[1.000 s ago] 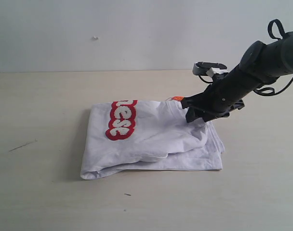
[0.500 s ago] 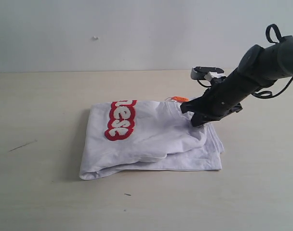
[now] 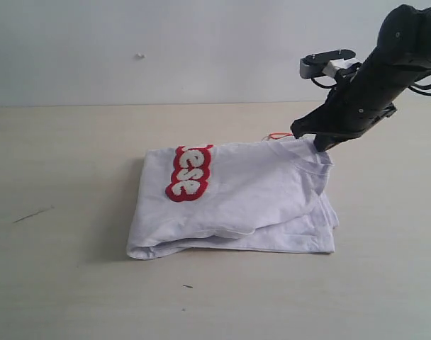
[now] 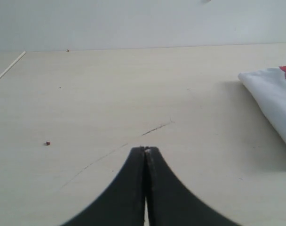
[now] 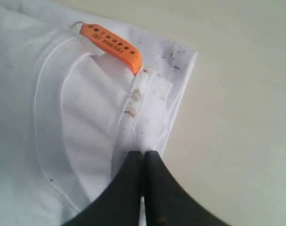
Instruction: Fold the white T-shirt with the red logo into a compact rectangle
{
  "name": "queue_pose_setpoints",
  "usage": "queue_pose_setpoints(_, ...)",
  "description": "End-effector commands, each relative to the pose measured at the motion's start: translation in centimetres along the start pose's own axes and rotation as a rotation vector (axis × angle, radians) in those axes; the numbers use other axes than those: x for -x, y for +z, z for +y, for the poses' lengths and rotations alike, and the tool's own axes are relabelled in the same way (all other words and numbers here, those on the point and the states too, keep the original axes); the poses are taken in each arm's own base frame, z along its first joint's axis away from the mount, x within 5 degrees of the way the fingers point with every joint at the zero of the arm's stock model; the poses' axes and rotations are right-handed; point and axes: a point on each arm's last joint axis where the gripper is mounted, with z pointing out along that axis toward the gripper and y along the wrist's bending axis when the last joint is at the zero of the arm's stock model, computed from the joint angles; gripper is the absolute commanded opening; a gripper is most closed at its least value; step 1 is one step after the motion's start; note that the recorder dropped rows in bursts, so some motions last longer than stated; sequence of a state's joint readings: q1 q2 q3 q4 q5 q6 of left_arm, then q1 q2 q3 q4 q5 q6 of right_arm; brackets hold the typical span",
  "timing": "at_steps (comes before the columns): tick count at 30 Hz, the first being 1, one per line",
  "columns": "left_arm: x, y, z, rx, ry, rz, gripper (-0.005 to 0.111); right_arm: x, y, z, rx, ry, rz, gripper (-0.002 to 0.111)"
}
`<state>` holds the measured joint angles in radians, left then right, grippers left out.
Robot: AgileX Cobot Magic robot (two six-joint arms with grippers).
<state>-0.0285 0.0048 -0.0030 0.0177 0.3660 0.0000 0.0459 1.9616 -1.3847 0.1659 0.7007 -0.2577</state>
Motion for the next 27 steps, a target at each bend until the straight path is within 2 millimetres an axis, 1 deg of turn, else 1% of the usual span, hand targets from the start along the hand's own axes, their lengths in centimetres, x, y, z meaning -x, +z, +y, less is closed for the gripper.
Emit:
queue_pose_setpoints(1, 0.0, 0.0, 0.0, -0.002, -0.007, -0.012, 0.0, -0.4, -0.3, -0.5, -0.059, -0.027, 0.04, 0.0)
queue_pose_setpoints(3, 0.0, 0.0, 0.0, -0.002, -0.007, -0.012, 0.0, -0.5, 0.0, -0.7, -0.078, -0.041, 0.053, 0.0)
queue_pose_setpoints(7, 0.0, 0.0, 0.0, -0.002, -0.007, -0.012, 0.0, -0.9, 1.4, -1.0, -0.099, -0.071, 0.092, 0.001)
queue_pose_setpoints(9, 0.0, 0.0, 0.0, -0.002, -0.007, -0.012, 0.0, -1.1, 2.1, -1.1, -0.099, -0.073, 0.11, 0.006)
queue_pose_setpoints(12, 0.0, 0.0, 0.0, -0.002, -0.007, -0.012, 0.0, -1.3, 2.8, -1.2, -0.098, -0.076, 0.127, 0.021)
queue_pose_setpoints(14, 0.0, 0.0, 0.0, -0.002, -0.007, -0.012, 0.0, -1.3, 2.8, -1.2, -0.104, -0.067, 0.12, 0.029)
queue_pose_setpoints(16, 0.0, 0.0, 0.0, -0.002, -0.007, -0.012, 0.0, -1.1, 2.7, -1.3, -0.116, -0.039, 0.107, 0.033)
queue_pose_setpoints(19, 0.0, 0.0, 0.0, -0.002, -0.007, -0.012, 0.0, -0.9, 2.4, -1.2, -0.11, 0.003, 0.086, 0.031)
queue_pose_setpoints(20, 0.0, 0.0, 0.0, -0.002, -0.007, -0.012, 0.0, -0.9, 2.3, -1.1, -0.094, 0.027, 0.079, 0.029)
queue_pose_setpoints(22, 0.0, 0.0, 0.0, -0.002, -0.007, -0.012, 0.0, -0.8, 2.3, -0.7, -0.057, 0.072, 0.071, 0.021)
queue_pose_setpoints(24, 0.0, 0.0, 0.0, -0.002, -0.007, -0.012, 0.0, -0.8, 2.7, 0.3, 0.02, 0.065, 0.07, 0.007)
queue_pose_setpoints(25, 0.0, 0.0, 0.0, -0.002, -0.007, -0.012, 0.0, -0.8, 3.4, 1.9, 0.093, 0.008, 0.078, 0.0)
queue_pose_setpoints(26, 0.0, 0.0, 0.0, -0.002, -0.007, -0.012, 0.0, -0.8, 3.7, 2.8, 0.124, -0.003, 0.076, 0.0)
queue_pose_setpoints(27, 0.0, 0.0, 0.0, -0.002, -0.007, -0.012, 0.0, -0.8, 4.5, 4.8, 0.176, -0.052, 0.077, 0.0)
